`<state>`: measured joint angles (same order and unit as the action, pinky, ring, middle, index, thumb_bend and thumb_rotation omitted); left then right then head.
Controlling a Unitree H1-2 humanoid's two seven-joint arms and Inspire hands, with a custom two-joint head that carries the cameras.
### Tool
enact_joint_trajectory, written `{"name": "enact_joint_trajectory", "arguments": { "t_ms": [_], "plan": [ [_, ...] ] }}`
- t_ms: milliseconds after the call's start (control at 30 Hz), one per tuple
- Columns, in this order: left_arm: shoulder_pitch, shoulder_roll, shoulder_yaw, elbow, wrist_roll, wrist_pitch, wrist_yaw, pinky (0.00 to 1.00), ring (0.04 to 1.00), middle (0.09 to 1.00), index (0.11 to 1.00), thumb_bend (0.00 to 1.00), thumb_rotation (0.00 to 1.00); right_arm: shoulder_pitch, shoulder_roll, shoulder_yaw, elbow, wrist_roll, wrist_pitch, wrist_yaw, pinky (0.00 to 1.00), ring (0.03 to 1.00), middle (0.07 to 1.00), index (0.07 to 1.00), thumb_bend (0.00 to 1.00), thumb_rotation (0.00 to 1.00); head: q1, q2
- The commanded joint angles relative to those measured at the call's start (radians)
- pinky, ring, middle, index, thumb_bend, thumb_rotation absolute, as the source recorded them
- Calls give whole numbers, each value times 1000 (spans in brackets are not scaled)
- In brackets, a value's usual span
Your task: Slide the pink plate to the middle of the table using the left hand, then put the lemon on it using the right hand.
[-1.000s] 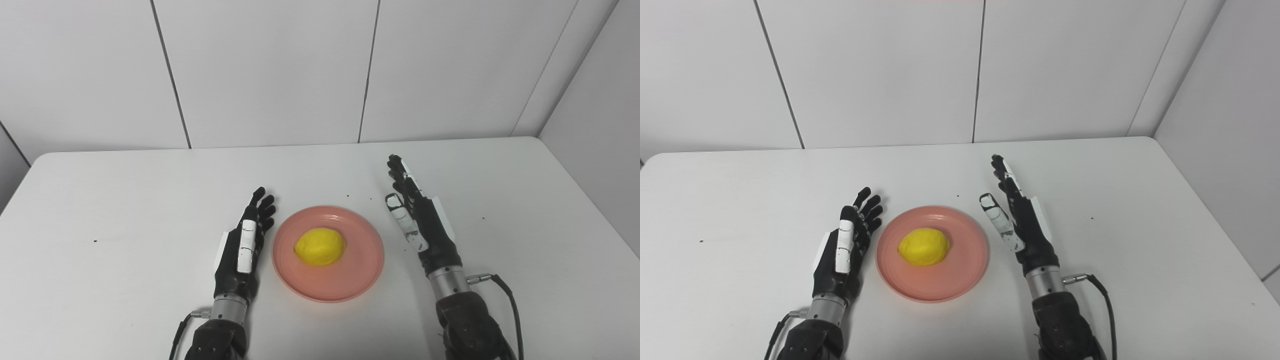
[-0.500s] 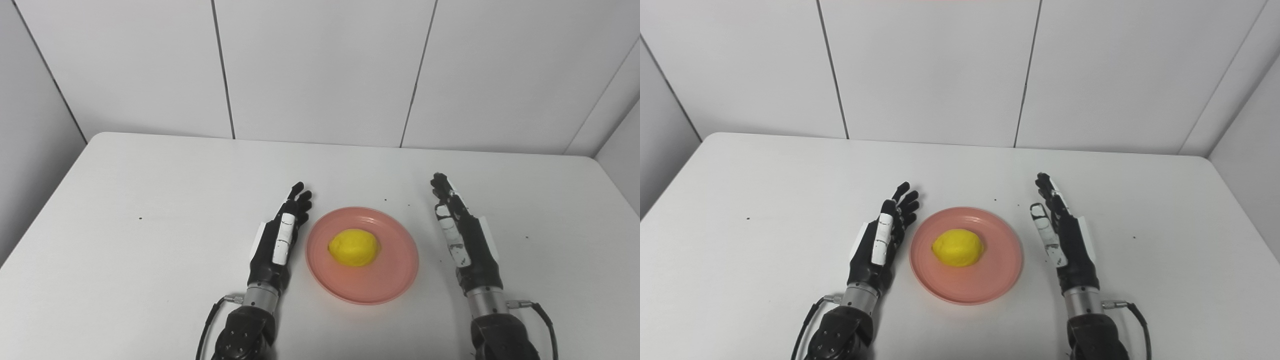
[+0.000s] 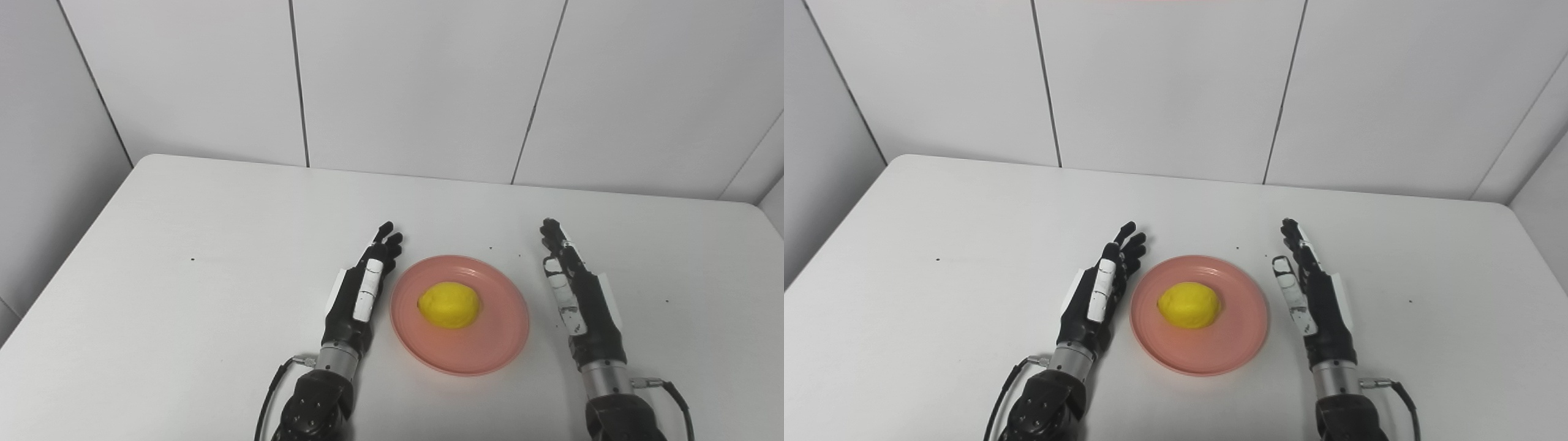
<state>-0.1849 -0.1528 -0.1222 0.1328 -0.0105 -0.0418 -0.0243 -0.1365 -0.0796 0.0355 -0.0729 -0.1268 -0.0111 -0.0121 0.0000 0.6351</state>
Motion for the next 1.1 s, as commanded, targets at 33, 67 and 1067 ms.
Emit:
{"name": "enact_joint_trajectory", "arguments": {
  "t_ms": [33,67,1067],
  "plan": [
    [-16,-1,2,-7,-6,-32,-7,954,930,927,926,776,1000,-12,13,-1,-16,-6,-8,-9,994,941,921,926,731,1000,-18,-3],
    [-16,0,4,-9,-9,-29,-8,955,930,926,926,776,1000,-12,15,-2,-12,-7,-8,-9,997,944,921,926,734,1000,-24,-5],
    [-9,37,28,-39,-58,-17,-56,939,937,934,931,752,1000,-21,92,-11,59,-36,-55,-70,983,948,954,950,772,1000,-179,-33]
  ]
}}
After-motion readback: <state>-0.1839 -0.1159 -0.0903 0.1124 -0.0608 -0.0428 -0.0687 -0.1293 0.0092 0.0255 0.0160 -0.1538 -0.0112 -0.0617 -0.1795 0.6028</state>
